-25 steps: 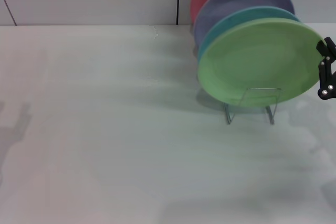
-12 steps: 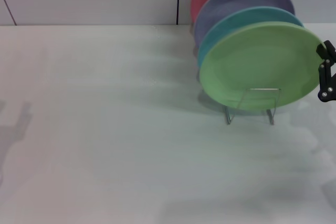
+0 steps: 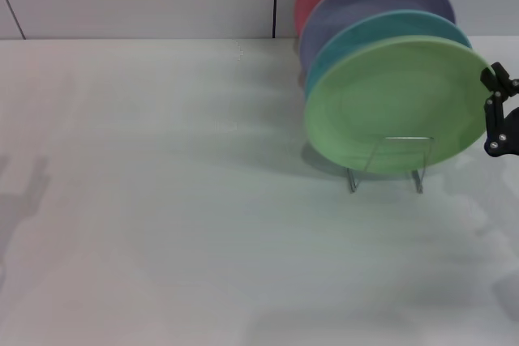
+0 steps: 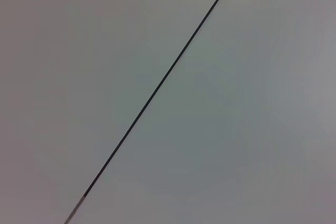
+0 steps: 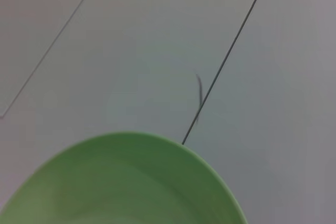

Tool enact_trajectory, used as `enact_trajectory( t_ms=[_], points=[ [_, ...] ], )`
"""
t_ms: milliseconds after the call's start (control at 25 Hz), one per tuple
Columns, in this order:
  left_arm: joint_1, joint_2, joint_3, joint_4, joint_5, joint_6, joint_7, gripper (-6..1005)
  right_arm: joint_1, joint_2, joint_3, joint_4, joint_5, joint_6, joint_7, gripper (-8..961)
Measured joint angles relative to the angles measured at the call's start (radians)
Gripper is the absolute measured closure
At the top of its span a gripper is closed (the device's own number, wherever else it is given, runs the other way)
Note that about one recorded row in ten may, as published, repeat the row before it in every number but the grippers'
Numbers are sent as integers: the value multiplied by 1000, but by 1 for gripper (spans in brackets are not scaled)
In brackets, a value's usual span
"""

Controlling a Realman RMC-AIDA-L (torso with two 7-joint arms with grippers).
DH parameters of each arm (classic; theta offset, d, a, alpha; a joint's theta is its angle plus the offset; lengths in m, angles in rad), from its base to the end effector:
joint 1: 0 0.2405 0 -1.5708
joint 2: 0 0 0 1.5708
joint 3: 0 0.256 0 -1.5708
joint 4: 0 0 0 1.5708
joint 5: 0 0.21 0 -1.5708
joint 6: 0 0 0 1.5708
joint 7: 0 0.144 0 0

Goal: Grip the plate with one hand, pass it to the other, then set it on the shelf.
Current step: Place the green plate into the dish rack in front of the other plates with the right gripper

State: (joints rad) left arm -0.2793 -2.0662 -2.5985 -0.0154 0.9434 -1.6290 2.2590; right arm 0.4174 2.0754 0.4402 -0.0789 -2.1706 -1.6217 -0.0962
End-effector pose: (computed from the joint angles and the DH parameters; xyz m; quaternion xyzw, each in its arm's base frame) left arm -0.3527 0.2518 0.0366 -0.5767 -0.3389 -0.5487 0.5015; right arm 0.3133 0.2867 0.0088 -0.7520 -0.0572 0.2711 0.5981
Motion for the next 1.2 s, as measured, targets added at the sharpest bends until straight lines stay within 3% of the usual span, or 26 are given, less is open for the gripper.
enact_trajectory(
  t_ms=[1200],
  points=[
    [0, -2, 0, -9, 0, 1, -15, 257, 14, -6, -44, -26, 0, -13, -40, 935]
  ],
)
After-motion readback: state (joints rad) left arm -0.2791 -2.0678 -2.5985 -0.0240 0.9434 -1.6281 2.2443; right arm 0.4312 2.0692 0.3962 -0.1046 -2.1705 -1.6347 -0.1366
